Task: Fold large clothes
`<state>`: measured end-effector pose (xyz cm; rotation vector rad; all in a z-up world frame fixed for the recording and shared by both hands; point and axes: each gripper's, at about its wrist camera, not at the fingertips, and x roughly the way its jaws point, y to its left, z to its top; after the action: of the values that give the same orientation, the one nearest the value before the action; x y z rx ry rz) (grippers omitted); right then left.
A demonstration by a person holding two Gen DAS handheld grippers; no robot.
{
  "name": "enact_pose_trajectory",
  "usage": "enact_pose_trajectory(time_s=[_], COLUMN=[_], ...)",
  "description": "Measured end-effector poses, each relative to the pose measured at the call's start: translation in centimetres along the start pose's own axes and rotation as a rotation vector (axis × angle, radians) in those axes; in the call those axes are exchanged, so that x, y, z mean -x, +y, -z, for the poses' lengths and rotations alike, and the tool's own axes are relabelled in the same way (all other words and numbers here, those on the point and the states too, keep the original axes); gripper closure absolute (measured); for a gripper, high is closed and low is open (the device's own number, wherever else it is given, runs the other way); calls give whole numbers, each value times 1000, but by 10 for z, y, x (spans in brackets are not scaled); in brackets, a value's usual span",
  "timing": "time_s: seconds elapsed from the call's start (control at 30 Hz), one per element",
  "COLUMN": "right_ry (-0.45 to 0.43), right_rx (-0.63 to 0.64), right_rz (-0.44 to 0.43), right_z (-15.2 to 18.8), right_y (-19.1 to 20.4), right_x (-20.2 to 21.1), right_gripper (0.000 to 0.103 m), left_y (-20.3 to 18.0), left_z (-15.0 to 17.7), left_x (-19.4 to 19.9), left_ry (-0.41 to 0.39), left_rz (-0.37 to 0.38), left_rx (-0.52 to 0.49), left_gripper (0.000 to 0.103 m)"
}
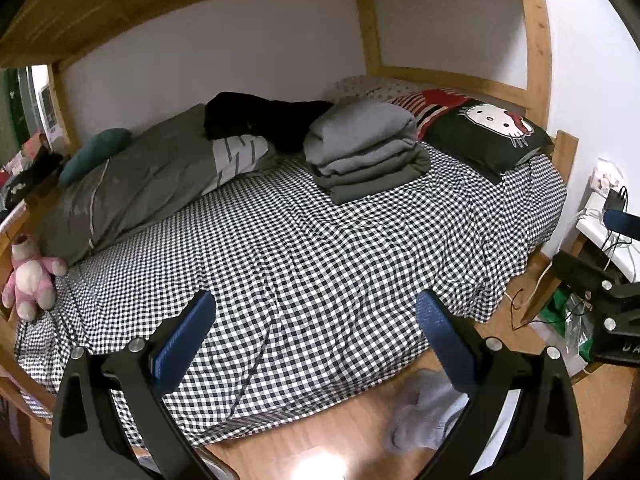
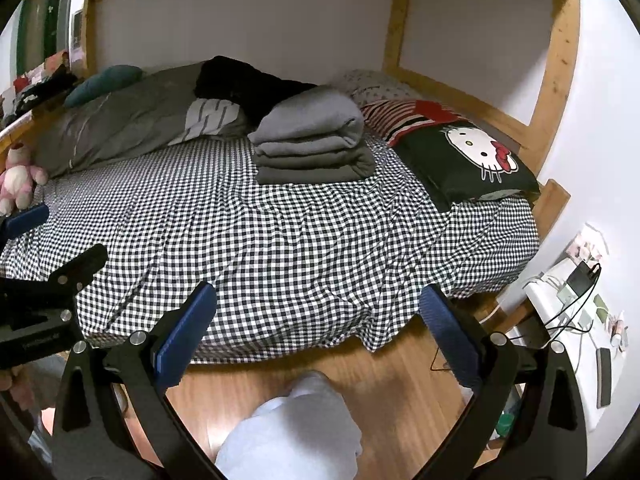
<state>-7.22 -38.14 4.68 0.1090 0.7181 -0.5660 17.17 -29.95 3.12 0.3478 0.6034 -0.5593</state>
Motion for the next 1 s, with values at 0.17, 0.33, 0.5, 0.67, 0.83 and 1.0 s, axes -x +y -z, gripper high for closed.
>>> enact_pose_trajectory(time_s=[0.17,0.33,0.5,0.67,0.83,1.0], right_ry=[24,25,26,25,28,28], right_rx=[4,12,12,13,19,22], right_rz=[-9,-14,-15,-14,-17,-19], right_z=[4,5,5,5,7,7], right_y=[4,7,7,6,8,9], right_x=[-6,-5,-5,-5,-5,-4], right_gripper=[3,3,3,3,3,3], left_y=[3,4,3,2,5,6], left_z=[4,6,7,8,10,9], left_x=[-4,-3,-4,-4,-3,-3], left_ry=[21,22,28,37,32,36], left_rz=[0,1,-22,-12,-32,-54], left_rx=[12,13,2,2,29,29], left_gripper=[5,5,5,5,5,5])
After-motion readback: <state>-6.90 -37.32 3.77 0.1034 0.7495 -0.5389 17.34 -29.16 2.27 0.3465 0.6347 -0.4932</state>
